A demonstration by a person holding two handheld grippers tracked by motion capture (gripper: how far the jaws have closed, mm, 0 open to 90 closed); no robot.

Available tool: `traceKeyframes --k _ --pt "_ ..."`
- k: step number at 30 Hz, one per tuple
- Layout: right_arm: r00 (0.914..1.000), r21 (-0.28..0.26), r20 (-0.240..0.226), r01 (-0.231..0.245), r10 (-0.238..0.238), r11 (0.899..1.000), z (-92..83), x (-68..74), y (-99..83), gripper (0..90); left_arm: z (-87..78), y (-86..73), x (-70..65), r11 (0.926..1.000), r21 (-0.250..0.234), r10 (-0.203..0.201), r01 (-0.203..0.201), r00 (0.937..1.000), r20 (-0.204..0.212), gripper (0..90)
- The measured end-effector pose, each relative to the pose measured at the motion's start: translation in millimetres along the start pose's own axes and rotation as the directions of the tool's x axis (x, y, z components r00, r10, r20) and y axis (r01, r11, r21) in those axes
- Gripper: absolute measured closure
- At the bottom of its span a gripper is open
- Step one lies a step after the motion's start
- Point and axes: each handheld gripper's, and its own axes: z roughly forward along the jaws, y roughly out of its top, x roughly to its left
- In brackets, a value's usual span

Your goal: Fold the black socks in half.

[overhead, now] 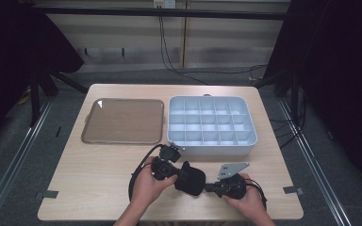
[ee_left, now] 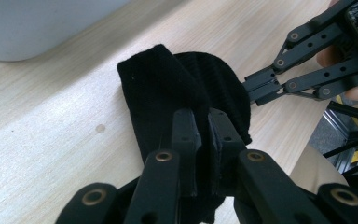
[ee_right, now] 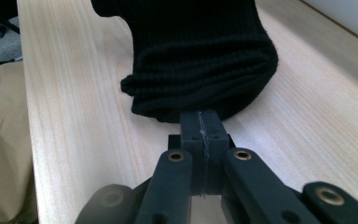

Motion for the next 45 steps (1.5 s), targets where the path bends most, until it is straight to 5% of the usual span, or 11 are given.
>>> traceKeyframes --k 45 --pt "0.9999 0.0 -0.006 0.012 -0.012 1.0 2.5 1.4 1.9 90.0 16.3 8.0 -11.1 0.9992 0.012 0.037 -0.037 0.999 0.027 83.1"
